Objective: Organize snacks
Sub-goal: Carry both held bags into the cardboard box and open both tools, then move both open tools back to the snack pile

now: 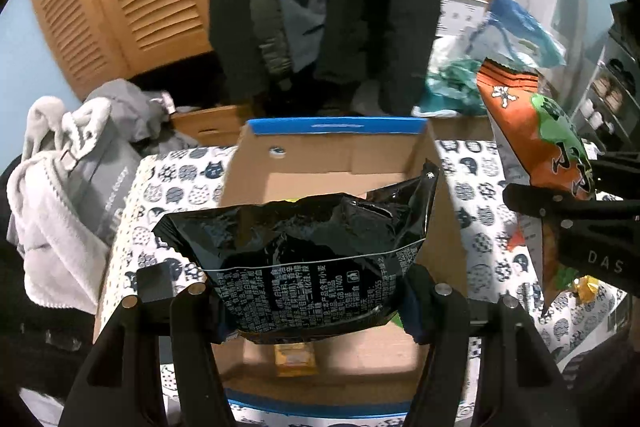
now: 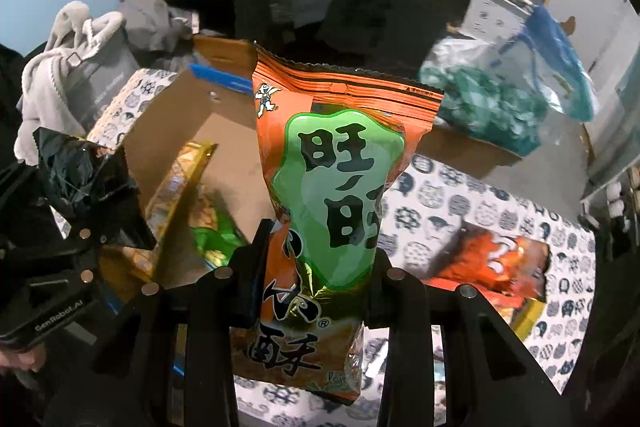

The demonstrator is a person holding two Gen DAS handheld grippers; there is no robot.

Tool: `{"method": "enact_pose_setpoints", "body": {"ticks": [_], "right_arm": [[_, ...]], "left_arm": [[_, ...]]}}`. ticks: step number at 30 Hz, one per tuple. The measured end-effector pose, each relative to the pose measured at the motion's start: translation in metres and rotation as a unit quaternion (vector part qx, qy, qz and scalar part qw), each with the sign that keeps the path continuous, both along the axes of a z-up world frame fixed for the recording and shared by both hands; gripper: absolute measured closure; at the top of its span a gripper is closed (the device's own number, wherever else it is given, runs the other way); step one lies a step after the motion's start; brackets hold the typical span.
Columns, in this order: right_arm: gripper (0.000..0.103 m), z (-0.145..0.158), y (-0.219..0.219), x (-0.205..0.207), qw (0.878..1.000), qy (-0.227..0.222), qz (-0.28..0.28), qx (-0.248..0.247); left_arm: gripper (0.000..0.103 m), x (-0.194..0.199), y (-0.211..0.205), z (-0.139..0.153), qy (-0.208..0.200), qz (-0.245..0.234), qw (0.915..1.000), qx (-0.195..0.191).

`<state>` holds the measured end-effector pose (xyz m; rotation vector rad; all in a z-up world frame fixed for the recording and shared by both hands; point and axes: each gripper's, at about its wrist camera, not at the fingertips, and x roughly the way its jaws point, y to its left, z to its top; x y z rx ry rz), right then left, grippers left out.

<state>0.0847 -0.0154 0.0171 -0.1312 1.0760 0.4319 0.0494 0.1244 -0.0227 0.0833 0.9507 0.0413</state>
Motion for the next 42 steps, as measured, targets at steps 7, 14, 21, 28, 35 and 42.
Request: {"method": "enact_pose_setpoints", "body": {"ticks": [7,14,21,28,35,42], "right_arm": [[0.069,-0.008,0.033,0.005,1.0,0.012,0.022,0.005],[0.069,-0.016,0.056,0.006,0.999,0.025,0.045,0.008],[0.069,-0.024,0.062,0.005,0.998,0.036,0.056,0.012],[0.06,-0.024,0.063,0.004,0.997,0.039,0.064,0.029],[0.039,-0.018,0.048,0.002,0.998,0.03,0.046,0.035],[0.037,-0.02,0.026,-0.003,0.999,0.028,0.033,0.023]], "left_arm": [[0.038,0.001,0.028,-0.012,0.011,0.024,0.9996,0.005],[0.038,0.004,0.041,-0.027,0.029,0.039,0.9988,0.009],[0.038,0.002,0.039,-0.028,0.038,0.041,0.9984,0.005],[0.033,0.003,0.041,-0.032,0.054,0.052,0.9972,0.005],[0.023,0.002,0.035,-0.028,0.042,0.044,0.9978,0.025],[0.019,0.0,0.023,-0.022,0.034,0.027,0.9988,0.022]]}}
